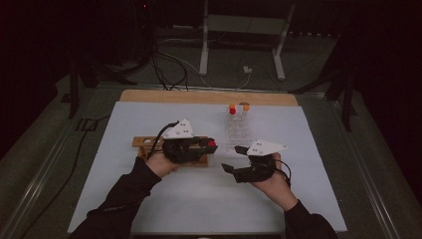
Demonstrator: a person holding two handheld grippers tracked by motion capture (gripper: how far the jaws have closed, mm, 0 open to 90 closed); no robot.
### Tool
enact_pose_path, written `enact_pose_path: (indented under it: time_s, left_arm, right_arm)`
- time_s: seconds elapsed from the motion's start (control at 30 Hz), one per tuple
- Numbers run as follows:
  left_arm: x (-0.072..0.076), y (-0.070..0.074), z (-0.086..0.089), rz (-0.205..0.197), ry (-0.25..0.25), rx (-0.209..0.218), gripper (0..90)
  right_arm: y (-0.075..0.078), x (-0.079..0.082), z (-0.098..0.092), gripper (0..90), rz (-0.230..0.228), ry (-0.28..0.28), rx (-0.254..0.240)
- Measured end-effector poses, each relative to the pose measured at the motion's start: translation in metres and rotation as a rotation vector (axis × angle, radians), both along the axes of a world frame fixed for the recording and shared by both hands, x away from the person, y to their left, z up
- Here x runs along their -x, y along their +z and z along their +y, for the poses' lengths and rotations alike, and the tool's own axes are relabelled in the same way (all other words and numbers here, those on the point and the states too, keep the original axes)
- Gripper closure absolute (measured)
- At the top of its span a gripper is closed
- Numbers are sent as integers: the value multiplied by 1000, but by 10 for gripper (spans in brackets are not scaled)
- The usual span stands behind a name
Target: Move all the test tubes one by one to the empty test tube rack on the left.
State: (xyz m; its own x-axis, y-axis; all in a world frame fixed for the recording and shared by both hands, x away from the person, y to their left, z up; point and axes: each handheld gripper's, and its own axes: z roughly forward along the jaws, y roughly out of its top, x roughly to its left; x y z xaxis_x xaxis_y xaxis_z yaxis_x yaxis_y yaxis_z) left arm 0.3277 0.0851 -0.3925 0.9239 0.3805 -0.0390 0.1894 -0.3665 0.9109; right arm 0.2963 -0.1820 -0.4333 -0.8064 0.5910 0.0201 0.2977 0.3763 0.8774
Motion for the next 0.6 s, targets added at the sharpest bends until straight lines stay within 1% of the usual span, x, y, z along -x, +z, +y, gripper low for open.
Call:
enact_pose_path:
  time_s: [0.13,0.2,0.3,0.47,0.5,0.53,0.6]
  left_arm:
    - [0,8,13,-14,31,-1,715]
    - [-1,12,20,-23,46,-5,715]
    - [-2,15,33,-28,78,0,715]
    - [-5,17,50,-24,122,6,715]
    - [-6,17,52,-26,135,5,714]
    - [-7,16,55,-24,136,1,714]
    - [-8,14,60,-22,151,-4,714]
  right_arm:
    - [1,0,0,113,-7,-23,-9]
    - [2,0,-1,49,-13,-52,-14]
    - [3,-1,-3,8,-12,-65,-24]
    - [3,-1,-5,0,-5,-23,-41]
    - [4,0,-5,0,-11,-25,-40]
    - [4,0,-5,0,-12,-18,-37]
    - [4,0,-5,1,-11,-22,-45]
